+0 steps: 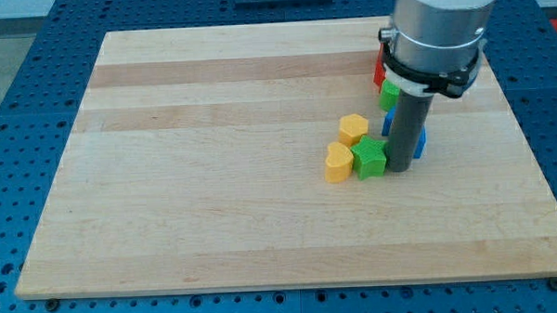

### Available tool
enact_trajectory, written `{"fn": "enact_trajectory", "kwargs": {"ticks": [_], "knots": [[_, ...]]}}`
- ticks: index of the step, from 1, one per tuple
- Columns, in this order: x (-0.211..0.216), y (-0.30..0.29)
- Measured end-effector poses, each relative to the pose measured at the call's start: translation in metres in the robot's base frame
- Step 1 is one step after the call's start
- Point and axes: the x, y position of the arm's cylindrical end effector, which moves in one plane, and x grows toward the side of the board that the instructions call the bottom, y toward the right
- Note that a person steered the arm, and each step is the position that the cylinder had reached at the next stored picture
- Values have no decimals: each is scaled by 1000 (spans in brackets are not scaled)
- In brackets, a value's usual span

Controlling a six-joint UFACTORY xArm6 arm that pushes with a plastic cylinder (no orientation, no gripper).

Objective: Move your arm closer to the blue cube

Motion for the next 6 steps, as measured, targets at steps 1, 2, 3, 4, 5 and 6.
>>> {"fn": "enact_trajectory", "kwargs": {"ticks": [1,2,3,4,5,6], "knots": [[13,30],[17,77],[-3,105],[-7,96],[-11,68],[-21,62]]}}
